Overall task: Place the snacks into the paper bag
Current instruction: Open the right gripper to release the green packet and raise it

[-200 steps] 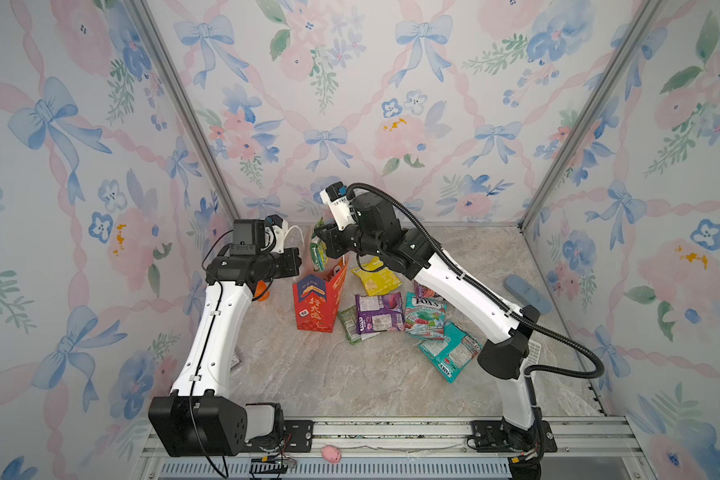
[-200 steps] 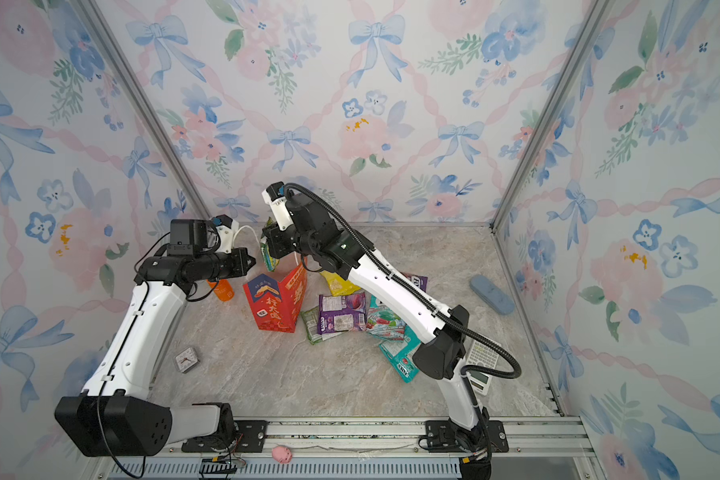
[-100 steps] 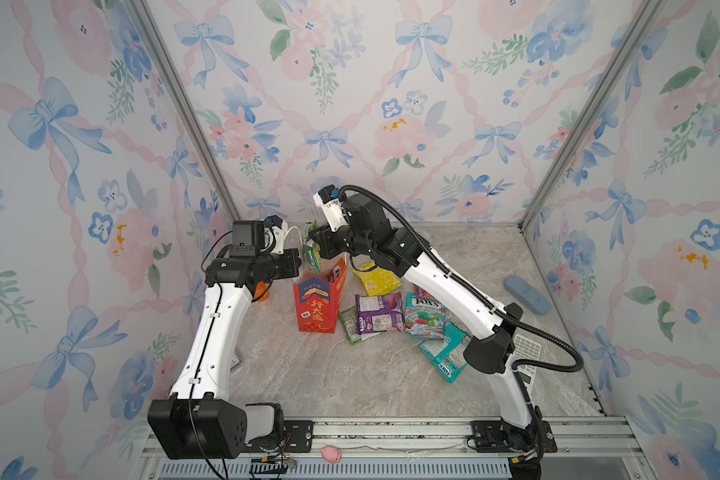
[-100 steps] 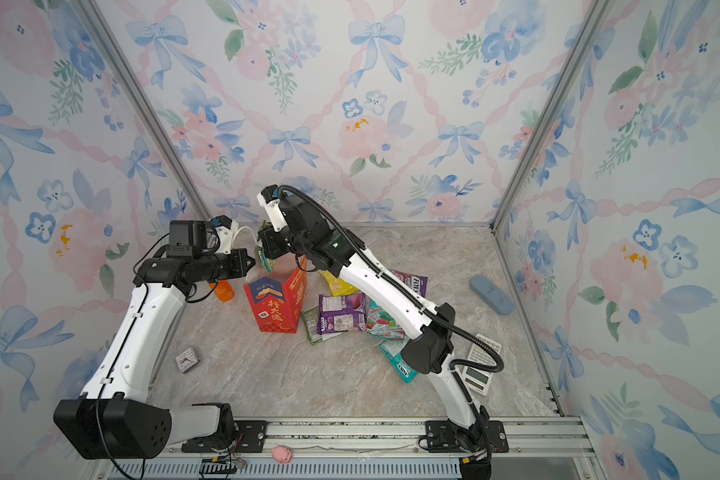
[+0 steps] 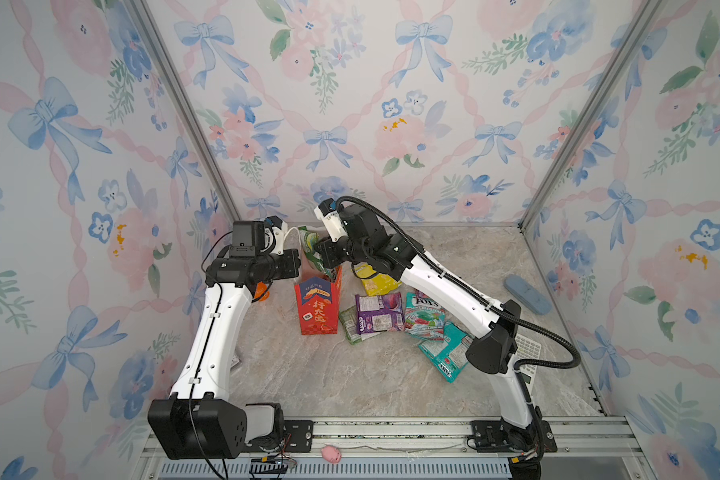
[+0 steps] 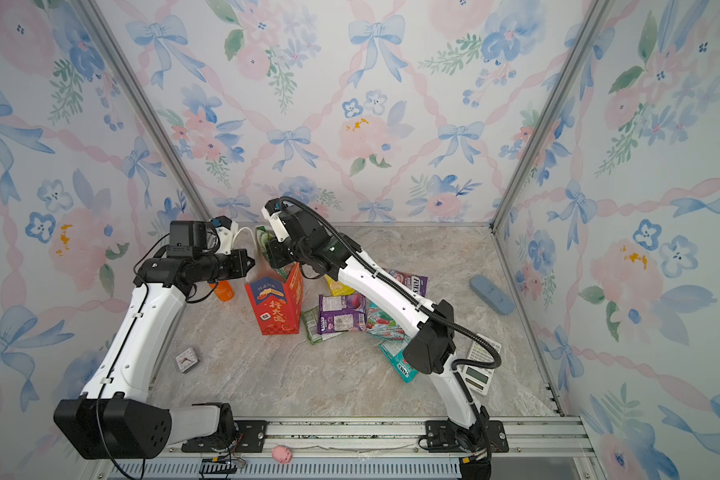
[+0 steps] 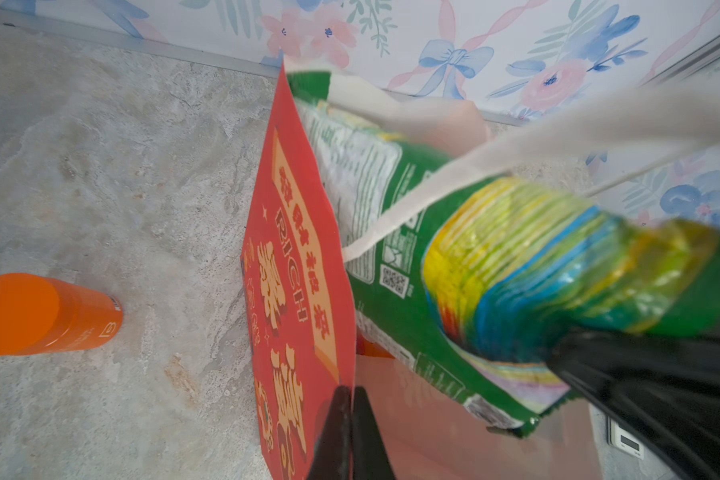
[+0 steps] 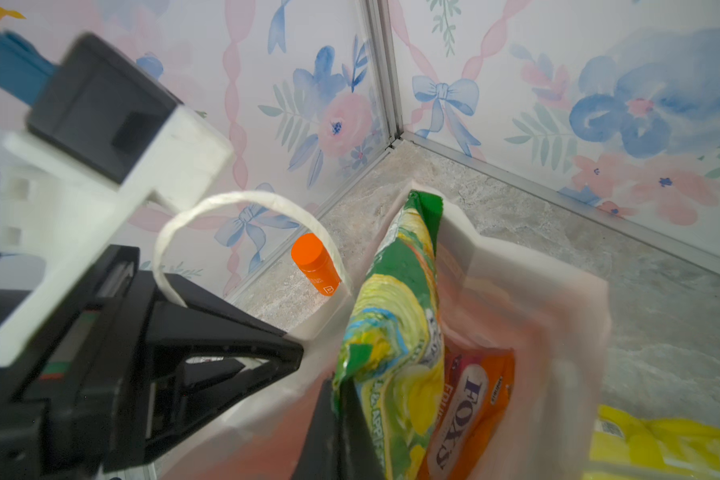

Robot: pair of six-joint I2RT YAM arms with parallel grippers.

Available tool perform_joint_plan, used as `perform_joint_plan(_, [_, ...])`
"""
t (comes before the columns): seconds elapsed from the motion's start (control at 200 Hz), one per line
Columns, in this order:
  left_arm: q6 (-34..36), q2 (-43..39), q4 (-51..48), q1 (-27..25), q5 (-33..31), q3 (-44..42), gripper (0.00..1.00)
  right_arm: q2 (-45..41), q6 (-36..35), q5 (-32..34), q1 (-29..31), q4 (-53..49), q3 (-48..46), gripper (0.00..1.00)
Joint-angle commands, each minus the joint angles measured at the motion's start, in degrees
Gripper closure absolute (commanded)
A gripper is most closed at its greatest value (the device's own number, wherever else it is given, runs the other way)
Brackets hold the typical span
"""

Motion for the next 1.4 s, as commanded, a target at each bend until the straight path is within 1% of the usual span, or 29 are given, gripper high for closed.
perform_joint_plan(0.0, [0.5, -1.3, -0.1, 0.0, 0.5, -0.5, 1.0, -4.5, 0.1, 0.0, -0.3, 2.4, -1.0, 1.0])
perform_joint_plan(0.475, [0.6, -1.8, -0.2, 0.0, 0.4, -0.7, 1.0, -3.9, 0.6, 0.2, -1.1, 1.6, -0.9, 1.0])
perform_joint_plan(0.58, [0.7, -1.9, -0.1, 0.0, 0.4, -0.7, 1.0, -4.4, 0.9, 0.9, -1.7, 1.4, -1.4, 0.86])
perform_joint_plan(0.65, [0.7, -2.0, -0.1, 0.0, 0.3, -0.8, 1.0, -5.4, 1.1, 1.2, -2.1, 1.8, -2.5, 0.66])
perform_joint_plan(0.68, [0.7, -2.1, -0.2, 0.0, 0.3, -0.8, 1.0, -6.0, 1.2, 1.3, -2.3, 2.3, -3.2, 0.59])
perform_joint_plan(0.715, [0.7, -2.1, -0.2, 0.0, 0.2, -0.8, 1.0, -6.7, 1.3, 1.4, -2.5, 2.8, -4.2, 0.54])
perform_joint_plan(0.775, [0.7, -2.2, -0.1, 0.0, 0.3, -0.9, 1.0, -8.0, 1.5, 1.4, -2.6, 4.0, -5.7, 0.48])
perform_joint_plan(0.895, [0.7, -2.1, -0.2, 0.1, 0.2, -0.9, 1.0, -9.9, 1.4, 0.9, -2.6, 4.8, -7.2, 0.42])
perform_joint_plan(1.14, [0.7, -1.9, -0.1, 0.1, 0.3, -0.9, 1.0, -13.2, 2.4, -6.2, -2.6, 9.5, -12.5, 0.3])
perform_joint_plan(1.315, [0.7, -1.8, -0.1, 0.0, 0.3, -0.9, 1.0, -15.5, 3.2, -11.0, -2.6, 12.4, -15.1, 0.3])
perform_joint_plan(1.395, [0.7, -1.7, -0.1, 0.1, 0.2, -0.9, 1.0, -17.4, 3.1, -12.1, -2.7, 13.9, -17.1, 0.29])
